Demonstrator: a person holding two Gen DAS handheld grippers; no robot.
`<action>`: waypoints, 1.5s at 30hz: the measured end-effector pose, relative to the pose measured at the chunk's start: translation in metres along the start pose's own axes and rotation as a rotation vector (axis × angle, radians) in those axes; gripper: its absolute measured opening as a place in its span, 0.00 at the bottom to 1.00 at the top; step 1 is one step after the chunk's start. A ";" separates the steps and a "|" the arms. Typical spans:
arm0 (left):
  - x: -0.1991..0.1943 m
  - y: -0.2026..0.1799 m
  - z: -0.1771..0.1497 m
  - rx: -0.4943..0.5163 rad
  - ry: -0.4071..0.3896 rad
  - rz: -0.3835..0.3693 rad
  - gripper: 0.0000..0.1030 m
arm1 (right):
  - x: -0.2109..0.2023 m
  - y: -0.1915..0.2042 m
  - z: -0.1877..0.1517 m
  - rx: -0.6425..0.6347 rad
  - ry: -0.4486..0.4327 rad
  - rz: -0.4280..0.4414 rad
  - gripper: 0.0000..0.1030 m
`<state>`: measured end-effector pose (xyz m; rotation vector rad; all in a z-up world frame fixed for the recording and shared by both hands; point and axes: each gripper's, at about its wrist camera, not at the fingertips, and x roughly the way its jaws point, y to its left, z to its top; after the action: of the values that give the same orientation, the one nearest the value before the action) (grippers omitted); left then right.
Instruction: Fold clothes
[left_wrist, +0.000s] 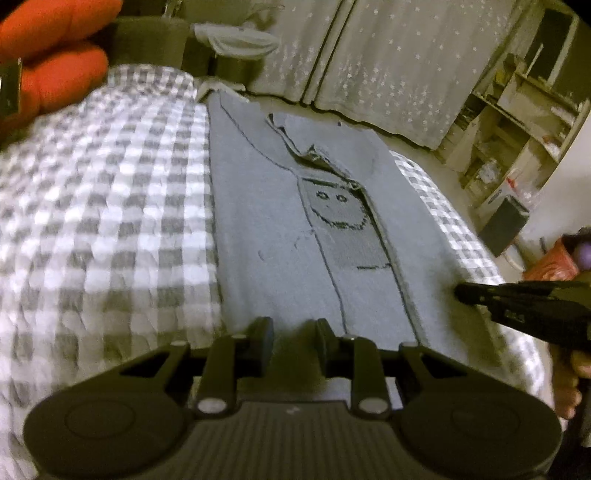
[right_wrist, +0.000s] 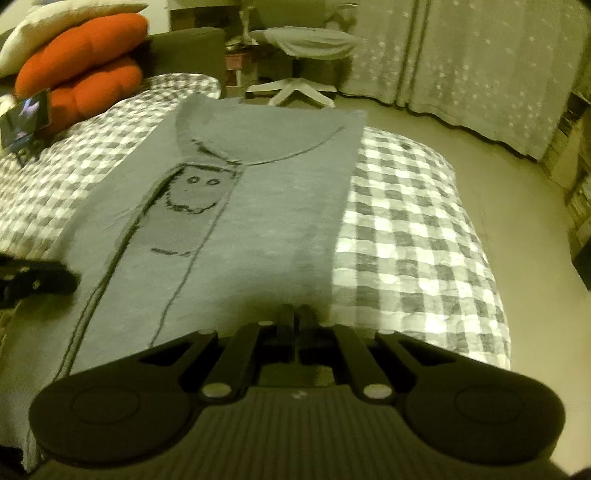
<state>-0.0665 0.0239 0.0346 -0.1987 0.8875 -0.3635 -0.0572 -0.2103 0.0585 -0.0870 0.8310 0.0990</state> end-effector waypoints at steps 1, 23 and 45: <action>-0.001 0.000 -0.001 -0.002 0.004 -0.004 0.24 | 0.000 -0.002 0.000 0.010 0.001 -0.001 0.00; -0.004 -0.001 -0.008 0.000 0.024 -0.012 0.24 | -0.001 0.001 -0.001 0.010 -0.003 -0.011 0.13; 0.000 0.028 0.023 -0.096 -0.003 0.021 0.24 | 0.001 0.022 0.002 -0.027 -0.037 -0.027 0.15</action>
<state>-0.0420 0.0497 0.0400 -0.2783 0.9043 -0.3011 -0.0573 -0.1883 0.0581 -0.1220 0.7911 0.0860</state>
